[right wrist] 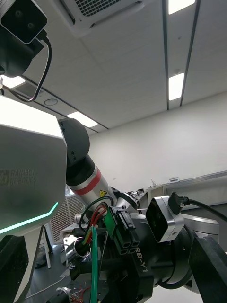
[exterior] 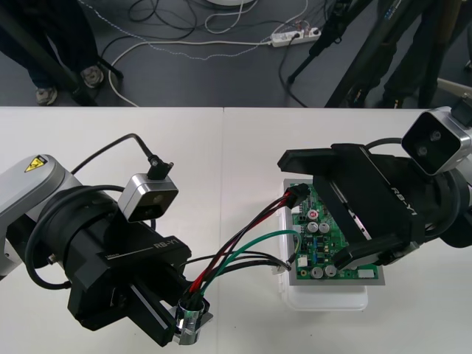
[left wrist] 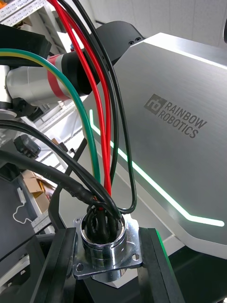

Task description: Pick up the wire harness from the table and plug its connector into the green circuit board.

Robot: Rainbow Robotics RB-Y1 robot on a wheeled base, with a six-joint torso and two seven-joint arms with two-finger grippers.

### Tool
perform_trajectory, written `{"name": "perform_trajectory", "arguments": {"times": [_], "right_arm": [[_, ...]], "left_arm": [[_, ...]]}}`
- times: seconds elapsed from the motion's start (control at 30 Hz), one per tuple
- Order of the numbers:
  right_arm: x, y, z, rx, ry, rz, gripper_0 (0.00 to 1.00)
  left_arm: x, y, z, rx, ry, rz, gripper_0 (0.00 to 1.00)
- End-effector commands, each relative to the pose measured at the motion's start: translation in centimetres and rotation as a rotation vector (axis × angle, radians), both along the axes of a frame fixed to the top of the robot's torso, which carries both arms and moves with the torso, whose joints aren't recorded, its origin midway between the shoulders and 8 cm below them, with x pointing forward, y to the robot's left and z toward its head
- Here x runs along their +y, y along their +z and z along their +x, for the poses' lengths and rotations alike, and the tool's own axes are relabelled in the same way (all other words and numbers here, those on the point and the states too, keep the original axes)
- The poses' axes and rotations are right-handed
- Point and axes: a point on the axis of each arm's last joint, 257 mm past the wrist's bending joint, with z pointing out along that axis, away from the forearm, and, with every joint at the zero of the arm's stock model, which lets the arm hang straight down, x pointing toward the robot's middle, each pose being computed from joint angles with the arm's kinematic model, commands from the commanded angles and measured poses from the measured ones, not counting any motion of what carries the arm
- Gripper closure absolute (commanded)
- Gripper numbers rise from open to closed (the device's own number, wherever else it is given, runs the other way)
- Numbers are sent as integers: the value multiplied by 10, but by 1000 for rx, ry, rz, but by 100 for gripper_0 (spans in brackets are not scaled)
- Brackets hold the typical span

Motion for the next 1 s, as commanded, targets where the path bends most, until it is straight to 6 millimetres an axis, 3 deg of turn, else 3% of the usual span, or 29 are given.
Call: {"name": "perform_trajectory", "arguments": {"times": [0.03,0.53,1.0], "right_arm": [[-3,3,-8,69,44,-31,0],[2,7,-9,180,98,-64,0],[11,18,-19,154,154,-55,0]], "left_arm": [[3,15,-4,-50,-43,-44,100],[3,15,-4,-48,-44,-45,100],[3,16,-4,-46,-45,-47,100]]}}
